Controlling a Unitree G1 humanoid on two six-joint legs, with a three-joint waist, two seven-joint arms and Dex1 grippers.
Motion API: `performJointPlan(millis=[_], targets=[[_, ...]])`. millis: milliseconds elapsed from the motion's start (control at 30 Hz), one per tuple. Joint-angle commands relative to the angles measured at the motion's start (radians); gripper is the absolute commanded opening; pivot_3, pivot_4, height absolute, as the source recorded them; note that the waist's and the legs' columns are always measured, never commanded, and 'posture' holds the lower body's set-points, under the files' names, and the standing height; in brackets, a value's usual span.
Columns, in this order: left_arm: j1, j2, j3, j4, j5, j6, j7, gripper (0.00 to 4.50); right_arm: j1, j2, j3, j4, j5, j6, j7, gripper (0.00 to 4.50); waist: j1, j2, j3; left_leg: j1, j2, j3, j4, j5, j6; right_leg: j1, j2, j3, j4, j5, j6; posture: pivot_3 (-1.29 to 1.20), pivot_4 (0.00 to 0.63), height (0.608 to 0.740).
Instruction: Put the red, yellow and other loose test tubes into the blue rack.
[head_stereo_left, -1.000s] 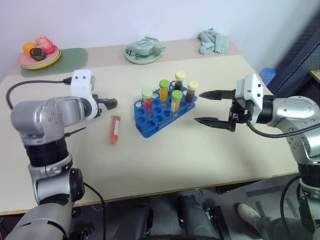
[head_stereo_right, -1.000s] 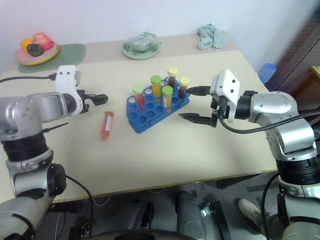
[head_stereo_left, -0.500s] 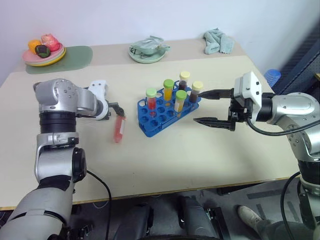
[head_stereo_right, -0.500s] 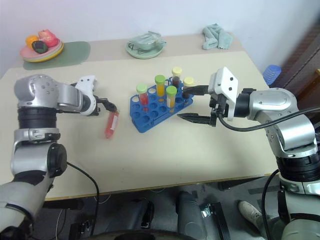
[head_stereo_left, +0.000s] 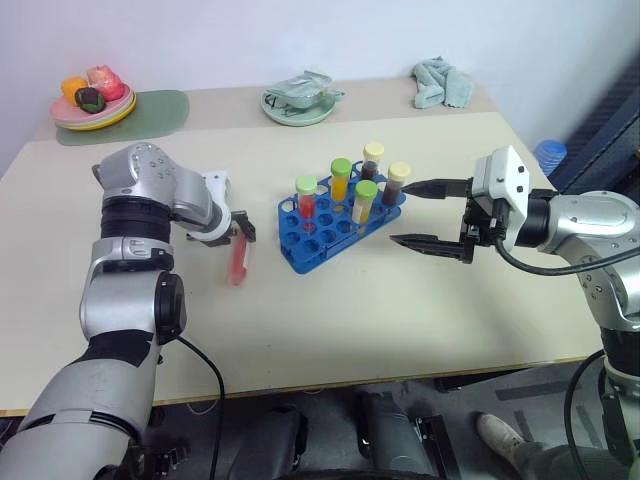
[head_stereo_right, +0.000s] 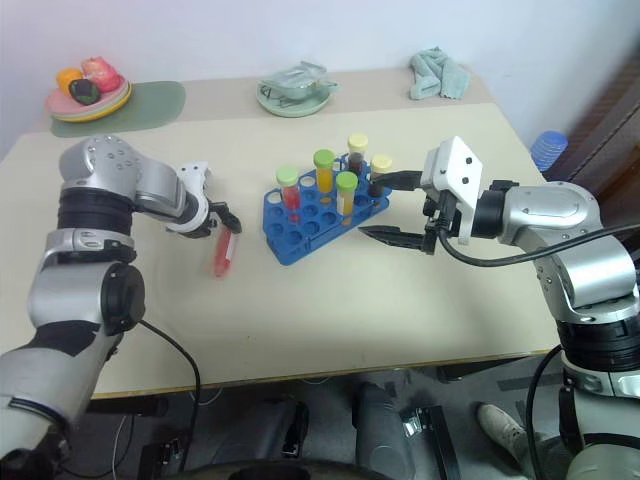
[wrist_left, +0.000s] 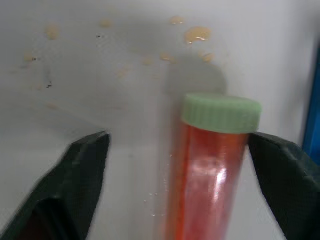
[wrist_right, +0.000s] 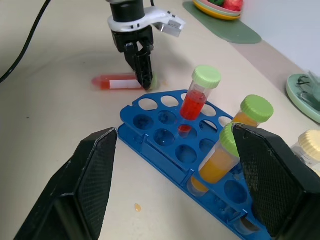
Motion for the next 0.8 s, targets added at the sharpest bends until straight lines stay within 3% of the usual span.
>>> performJointPlan(millis=[33,100,133,333,500,600,667,700,767,800], targets=[[-0.029,-0.007,0.024,0.009,0.019,0.008,0.018,2.22,-0.006,-0.013,-0.025,-0.037,0.001,-0.005,-0.005,3.77,0.000,0.000,0.000,0.000,0.000,0.000,0.000,0.000,0.000,0.000,0.000,0.000,0.000,0.000,0.000,0.00,0.150,0.740],[-0.033,-0.015,0.036,0.017,0.030,0.008,0.028,1.10,-0.002,-0.013,-0.025,-0.037,0.001,-0.006,-0.005,3.77,0.000,0.000,0.000,0.000,0.000,0.000,0.000,0.000,0.000,0.000,0.000,0.000,0.000,0.000,0.000,0.00,0.150,0.740],[-0.033,-0.017,0.039,0.019,0.033,0.008,0.030,0.81,-0.001,-0.013,-0.024,-0.036,0.000,-0.007,-0.005,3.77,0.000,0.000,0.000,0.000,0.000,0.000,0.000,0.000,0.000,0.000,0.000,0.000,0.000,0.000,0.000,0.00,0.150,0.740],[0.014,0.044,0.036,-0.063,-0.072,0.008,0.020,0.81,0.008,-0.009,-0.020,-0.033,-0.006,-0.013,-0.007,3.77,-0.003,0.000,0.000,0.000,0.000,0.000,0.000,0.000,0.000,0.000,0.000,0.000,0.000,0.000,0.000,0.00,0.150,0.740],[0.149,0.189,-0.057,-0.269,-0.317,0.008,-0.028,0.81,0.006,0.004,-0.014,-0.016,-0.014,-0.023,-0.007,3.77,-0.014,0.000,0.000,-0.002,0.000,0.000,0.000,0.000,0.000,-0.003,0.000,0.001,0.002,0.000,0.000,0.00,0.150,0.740],[0.224,0.235,-0.022,-0.438,-0.396,0.008,-0.054,0.81,0.003,0.017,-0.004,-0.002,-0.024,-0.033,-0.006,3.77,-0.014,0.000,0.000,-0.002,0.000,0.000,0.001,0.000,0.000,-0.003,0.000,0.001,0.002,0.000,0.000,0.00,0.150,0.740],[0.299,0.237,0.048,-0.635,-0.414,-0.039,-0.137,0.81,-0.002,0.025,0.001,0.003,-0.027,-0.036,-0.008,3.77,-0.008,0.000,0.000,-0.002,0.000,0.000,0.001,0.000,0.000,-0.002,0.000,0.001,0.002,0.000,0.000,0.00,0.150,0.740],[0.367,0.238,0.082,-0.762,-0.409,-0.166,-0.248,0.81,-0.004,0.030,0.001,0.004,-0.026,-0.036,-0.009,3.77,-0.006,0.000,0.000,-0.003,0.000,0.000,0.001,0.000,0.000,-0.002,0.000,0.001,0.001,0.000,0.000,0.00,0.150,0.740],[0.517,0.254,0.165,-0.978,-0.494,-0.354,-0.651,0.81,-0.008,0.038,0.002,0.002,-0.026,-0.033,-0.012,3.77,-0.009,0.000,0.000,-0.004,0.000,0.000,0.001,0.000,0.000,-0.004,-0.001,0.001,0.001,0.000,0.000,0.00,0.150,0.740],[0.571,0.268,0.181,-1.035,-0.498,-0.412,-0.754,0.81,-0.009,0.040,0.003,0.001,-0.026,-0.032,-0.013,3.77,-0.009,0.000,0.000,-0.006,0.000,0.001,0.001,0.000,0.000,-0.005,-0.001,0.001,0.001,0.000,-0.001,0.00,0.150,0.740]])
